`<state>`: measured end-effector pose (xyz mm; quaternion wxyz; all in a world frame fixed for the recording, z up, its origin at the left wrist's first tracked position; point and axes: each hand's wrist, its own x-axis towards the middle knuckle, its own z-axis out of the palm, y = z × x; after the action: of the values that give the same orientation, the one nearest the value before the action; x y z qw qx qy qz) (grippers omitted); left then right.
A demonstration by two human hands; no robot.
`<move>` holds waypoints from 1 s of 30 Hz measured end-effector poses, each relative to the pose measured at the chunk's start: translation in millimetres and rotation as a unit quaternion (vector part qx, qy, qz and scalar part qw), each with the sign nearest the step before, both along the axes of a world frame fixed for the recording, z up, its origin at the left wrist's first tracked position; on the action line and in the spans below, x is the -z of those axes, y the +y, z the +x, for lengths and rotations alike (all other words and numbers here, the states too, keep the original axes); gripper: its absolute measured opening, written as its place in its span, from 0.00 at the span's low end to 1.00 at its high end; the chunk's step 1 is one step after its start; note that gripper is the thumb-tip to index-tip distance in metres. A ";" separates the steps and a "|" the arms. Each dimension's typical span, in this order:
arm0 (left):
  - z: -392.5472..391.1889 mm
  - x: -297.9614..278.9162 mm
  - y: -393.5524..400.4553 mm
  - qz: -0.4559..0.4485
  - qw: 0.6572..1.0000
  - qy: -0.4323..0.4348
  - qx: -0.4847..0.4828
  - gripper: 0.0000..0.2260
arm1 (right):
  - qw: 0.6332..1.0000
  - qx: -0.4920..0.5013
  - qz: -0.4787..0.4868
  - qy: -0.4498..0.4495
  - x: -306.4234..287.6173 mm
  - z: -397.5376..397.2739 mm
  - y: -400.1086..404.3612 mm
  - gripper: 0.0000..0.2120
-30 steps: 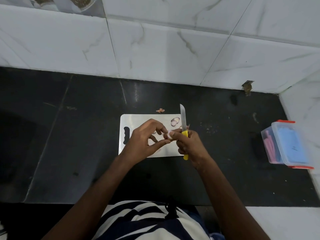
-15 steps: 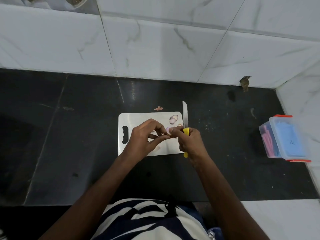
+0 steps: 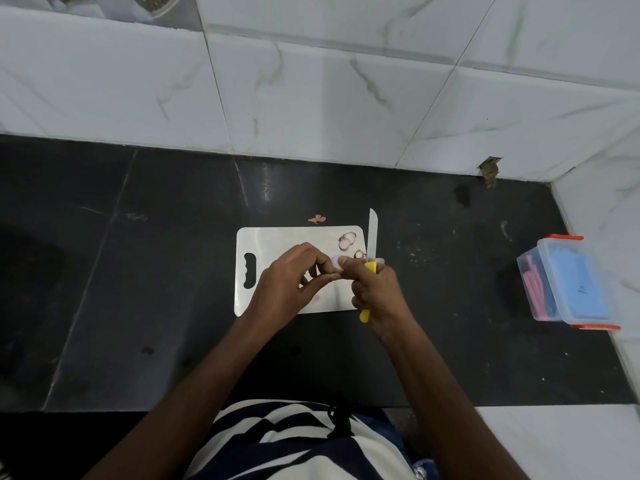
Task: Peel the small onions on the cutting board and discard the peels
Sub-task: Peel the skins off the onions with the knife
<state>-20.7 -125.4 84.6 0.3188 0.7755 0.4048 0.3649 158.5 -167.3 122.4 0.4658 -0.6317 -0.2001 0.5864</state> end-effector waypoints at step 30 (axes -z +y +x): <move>5.3 -30.5 -7.2 -0.228 0.953 -0.200 -0.026 0.18 | 0.873 -0.127 0.219 -0.416 -24.3 3.9 -12.6 0.15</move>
<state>-15.5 -132.6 115.1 0.5516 0.5825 0.4256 0.4187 162.4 -179.9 146.6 0.3876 -0.6680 -0.5774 0.2650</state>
